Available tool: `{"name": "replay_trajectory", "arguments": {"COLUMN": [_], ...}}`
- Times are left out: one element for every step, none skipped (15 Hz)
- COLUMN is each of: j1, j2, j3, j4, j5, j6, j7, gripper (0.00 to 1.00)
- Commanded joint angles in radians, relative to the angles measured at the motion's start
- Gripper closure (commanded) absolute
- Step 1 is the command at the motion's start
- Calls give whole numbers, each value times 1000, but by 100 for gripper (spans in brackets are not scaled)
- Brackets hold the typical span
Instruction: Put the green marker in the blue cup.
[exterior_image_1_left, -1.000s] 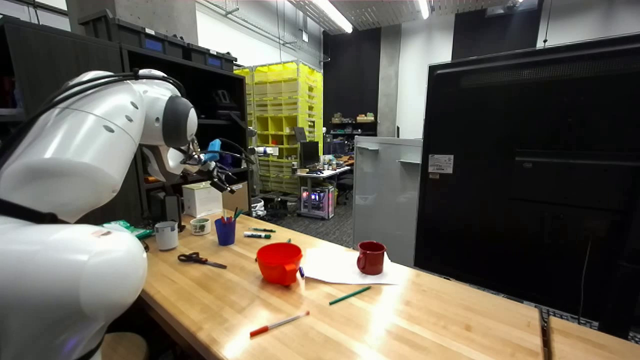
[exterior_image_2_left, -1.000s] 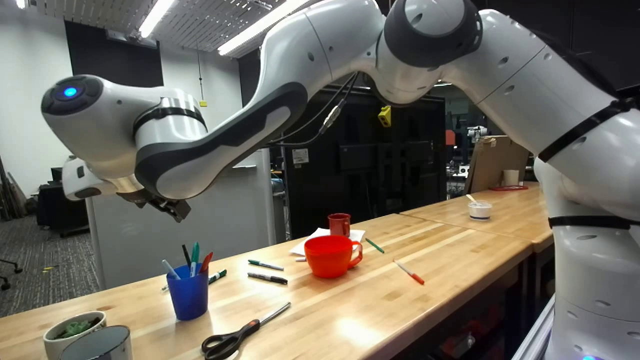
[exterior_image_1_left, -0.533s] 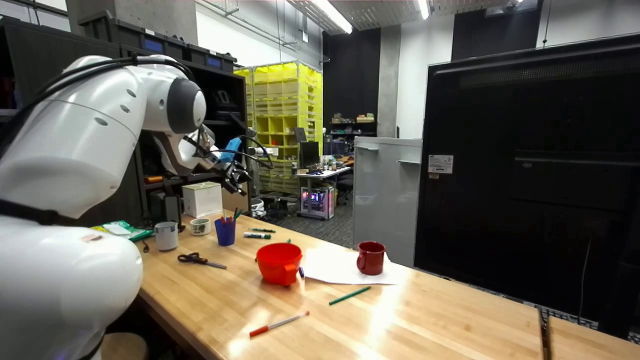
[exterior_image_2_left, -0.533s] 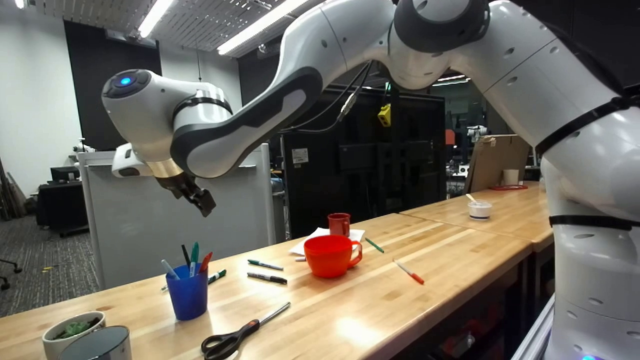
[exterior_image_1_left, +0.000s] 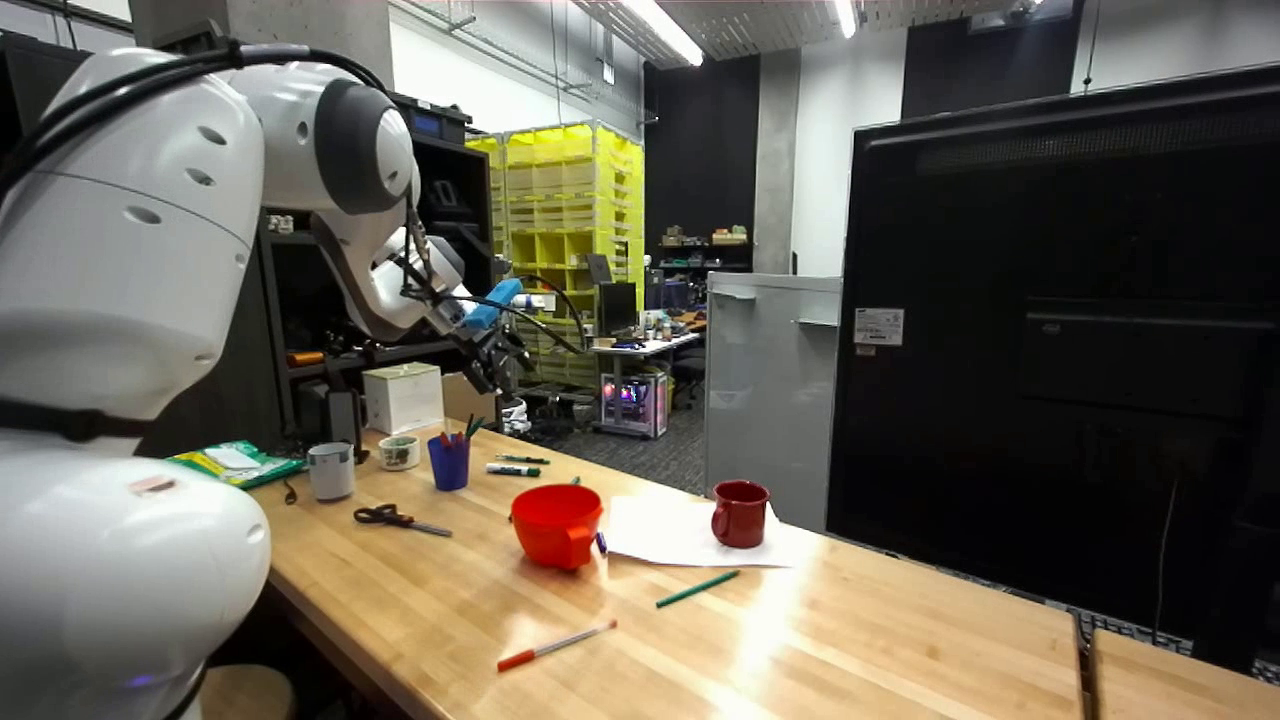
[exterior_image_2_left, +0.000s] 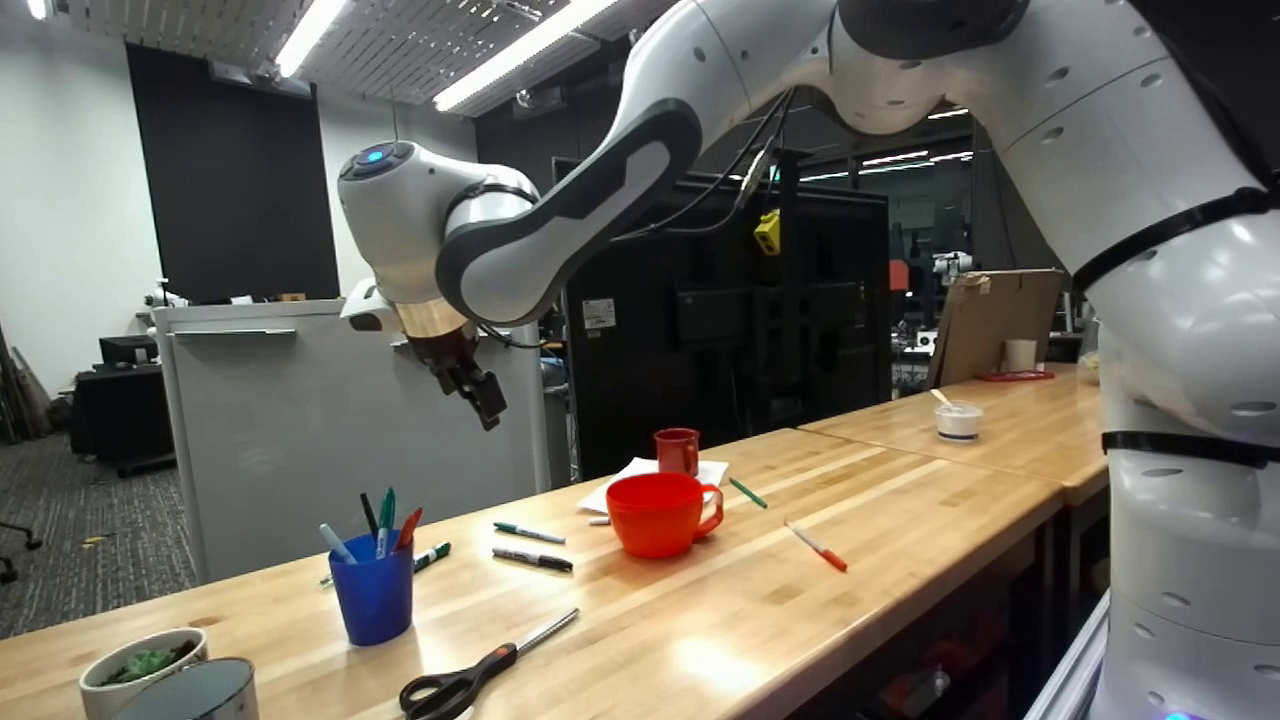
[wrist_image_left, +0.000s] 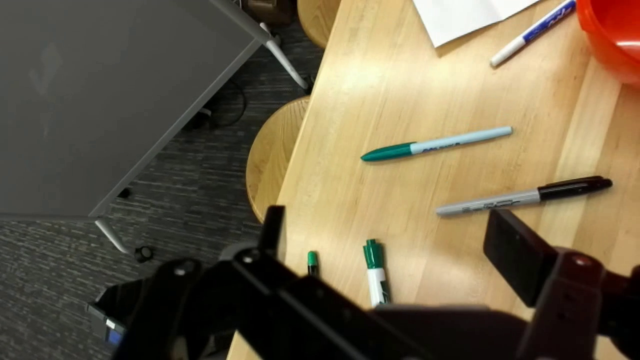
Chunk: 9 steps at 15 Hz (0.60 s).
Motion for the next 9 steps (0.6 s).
{"name": "replay_trajectory", "arguments": {"j1": [9,10,13,14,15,4,-6,-11,-14], "j2": [-5,-7,-7,-7,-7,-10,-15,-18,-23], "j3": [-10,-9,-8,-7,-7,-3,-1,-3,-7], "j4": [-2,-5,-7,-8,-9,-14,-19,-21,-24], "j5": [5,5,5,5,5,25,56,83,108], "j6": [-1,-1,-1,-1,-1,20,44,64,72], "j7": [-3,-3,-2,-2,-2,3,51,102,134], "gripper": [0,0,0,0,0,0,0,0,0]}}
